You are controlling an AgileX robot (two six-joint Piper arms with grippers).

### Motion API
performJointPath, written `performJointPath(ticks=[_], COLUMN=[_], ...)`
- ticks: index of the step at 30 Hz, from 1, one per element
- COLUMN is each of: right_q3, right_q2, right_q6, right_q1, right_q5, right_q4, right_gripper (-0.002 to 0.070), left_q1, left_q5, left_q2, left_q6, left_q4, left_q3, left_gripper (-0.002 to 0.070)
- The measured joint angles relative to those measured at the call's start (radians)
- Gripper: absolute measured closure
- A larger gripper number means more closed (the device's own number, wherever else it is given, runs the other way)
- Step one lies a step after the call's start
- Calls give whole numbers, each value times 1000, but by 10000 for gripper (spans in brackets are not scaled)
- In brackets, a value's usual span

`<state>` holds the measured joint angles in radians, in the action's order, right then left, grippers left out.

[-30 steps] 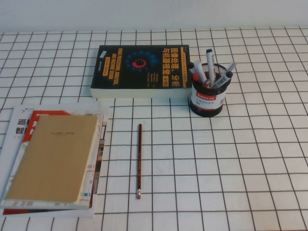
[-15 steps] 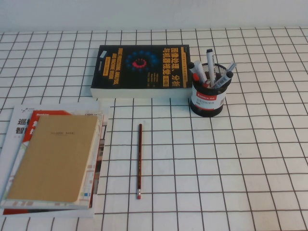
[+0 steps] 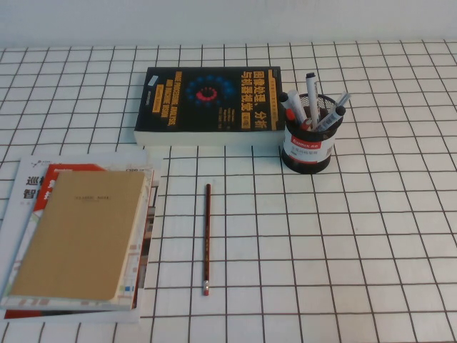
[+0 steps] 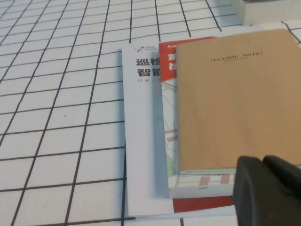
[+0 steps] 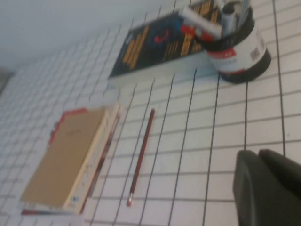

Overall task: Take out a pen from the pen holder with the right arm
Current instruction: 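Take a marker out of the pen holder and lay it on the table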

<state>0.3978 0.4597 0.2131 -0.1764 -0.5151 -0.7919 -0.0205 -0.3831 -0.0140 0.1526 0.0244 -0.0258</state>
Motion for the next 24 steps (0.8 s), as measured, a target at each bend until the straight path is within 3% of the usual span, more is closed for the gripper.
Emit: performJointPath(ticks=[5, 17, 24], right_q3=[156, 311, 418], right_q2=[233, 580, 739], right_q6=[0, 18, 22], right_q1=[0, -3, -169], right_q5=[-122, -137, 49], right_q4=[107, 216, 245], right_gripper=[692, 692, 692], left_q1=[0, 0, 0], left_q5=[0, 0, 0], left_q2=[0, 0, 0], left_q6=[0, 0, 0], left_q4=[0, 0, 0], left_q3=[0, 0, 0], left_gripper=[679, 679, 679])
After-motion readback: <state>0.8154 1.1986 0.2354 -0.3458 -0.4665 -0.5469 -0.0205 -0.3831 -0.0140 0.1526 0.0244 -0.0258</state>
